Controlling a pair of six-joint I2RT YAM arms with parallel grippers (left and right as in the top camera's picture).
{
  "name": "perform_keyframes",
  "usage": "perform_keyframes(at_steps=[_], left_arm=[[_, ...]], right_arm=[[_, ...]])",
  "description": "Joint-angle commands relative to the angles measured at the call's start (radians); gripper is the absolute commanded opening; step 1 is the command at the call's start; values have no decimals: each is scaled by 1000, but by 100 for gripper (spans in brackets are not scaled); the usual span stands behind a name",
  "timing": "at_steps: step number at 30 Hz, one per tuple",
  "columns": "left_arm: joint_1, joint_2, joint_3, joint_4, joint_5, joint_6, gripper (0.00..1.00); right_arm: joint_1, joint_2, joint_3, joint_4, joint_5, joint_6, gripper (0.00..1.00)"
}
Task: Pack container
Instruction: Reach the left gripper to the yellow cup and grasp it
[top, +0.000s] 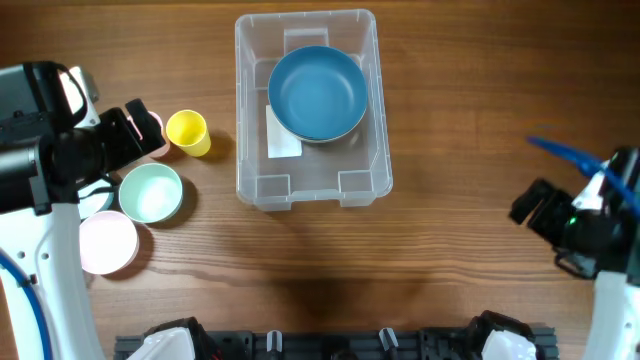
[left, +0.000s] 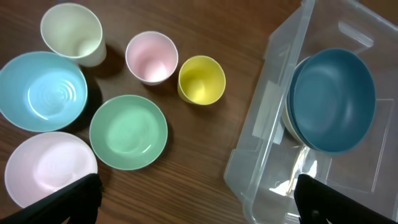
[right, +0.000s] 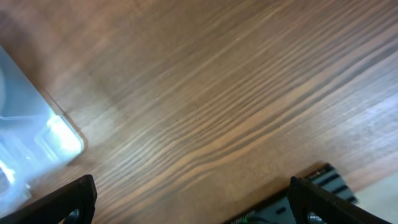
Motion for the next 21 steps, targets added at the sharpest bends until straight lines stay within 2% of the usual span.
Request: perform_keyframes(at_steps=[1,5,10,18,21], left_arm=[[-4,0,13,20,17,-4,100],[-7,50,13,53,25,-21,99],[-102,238,13,163,23,-21,99],[-177,468,13,337,23,-21,95],[-189,537,13,357,23,-22,94]], right_arm=[[5,-24,-81,51,-35,-10,100],[5,47,-85,76,-34,-11,100],[5,147,-85,85,-34,-13,100],[5,156,-85,92,-34,-18,100],[5,156,-85,93,-34,-18,100]])
